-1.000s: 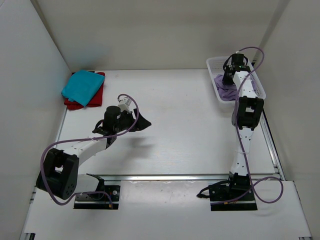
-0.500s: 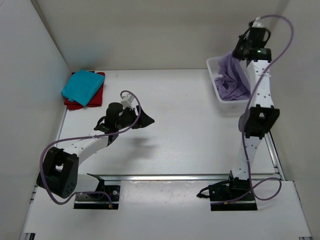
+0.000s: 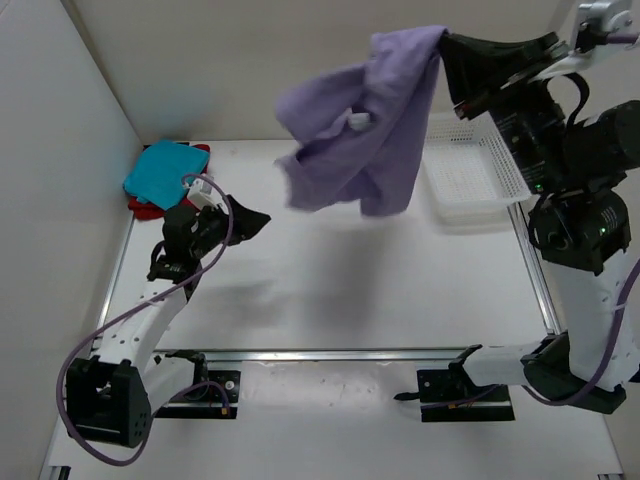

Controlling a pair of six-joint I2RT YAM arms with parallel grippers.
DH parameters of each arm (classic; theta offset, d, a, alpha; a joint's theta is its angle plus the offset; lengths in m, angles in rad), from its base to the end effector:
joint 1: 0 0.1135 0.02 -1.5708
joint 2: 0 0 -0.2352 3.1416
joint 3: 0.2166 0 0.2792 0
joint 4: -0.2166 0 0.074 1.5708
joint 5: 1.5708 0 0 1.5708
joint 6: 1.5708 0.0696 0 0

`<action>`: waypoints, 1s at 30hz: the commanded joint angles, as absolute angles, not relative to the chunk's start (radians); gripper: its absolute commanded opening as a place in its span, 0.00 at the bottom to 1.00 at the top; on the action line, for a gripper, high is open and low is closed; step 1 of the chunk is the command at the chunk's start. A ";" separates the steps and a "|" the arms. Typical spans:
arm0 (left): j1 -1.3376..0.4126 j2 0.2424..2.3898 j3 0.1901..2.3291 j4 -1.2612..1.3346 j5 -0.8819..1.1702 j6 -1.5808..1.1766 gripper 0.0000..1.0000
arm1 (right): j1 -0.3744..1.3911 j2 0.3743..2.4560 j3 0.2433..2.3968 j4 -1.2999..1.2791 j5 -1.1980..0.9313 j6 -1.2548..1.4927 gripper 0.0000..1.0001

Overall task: Fold and stack the t-shirts
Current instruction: Move the tshirt to the center of the board

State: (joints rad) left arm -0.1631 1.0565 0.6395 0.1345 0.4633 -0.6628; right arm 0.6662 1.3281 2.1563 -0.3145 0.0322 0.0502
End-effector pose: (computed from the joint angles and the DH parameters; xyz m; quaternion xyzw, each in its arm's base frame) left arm 0.2996 -0.0808 0.2247 -0.0588 0.7882 -0.4027 0.4617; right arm 0.1812 0.1396 0.6538 -0.1396 0.4847 0.2951 0.8115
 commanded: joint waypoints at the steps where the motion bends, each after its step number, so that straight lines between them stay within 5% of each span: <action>1: -0.147 1.006 0.624 0.074 0.465 -0.655 0.73 | 0.438 1.411 2.065 -0.302 -0.129 0.220 0.01; 8: -0.084 0.931 0.485 0.089 0.443 -0.669 0.74 | 0.178 1.261 1.141 0.252 -0.486 0.515 0.00; 14: -0.214 0.945 0.399 0.060 0.329 -0.629 0.73 | 0.196 1.411 0.873 0.407 -0.523 0.551 0.00; 22: -0.419 0.980 0.420 -0.104 0.026 -0.535 0.76 | 0.152 1.474 1.057 0.219 -0.307 0.486 0.00; 26: -0.403 1.049 0.422 -0.120 0.023 -0.537 0.75 | 0.097 1.689 1.380 0.015 -0.339 0.464 0.00; 30: -0.410 1.104 0.419 -0.065 0.014 -0.552 0.79 | 0.135 1.890 1.829 -0.426 -0.232 0.370 0.24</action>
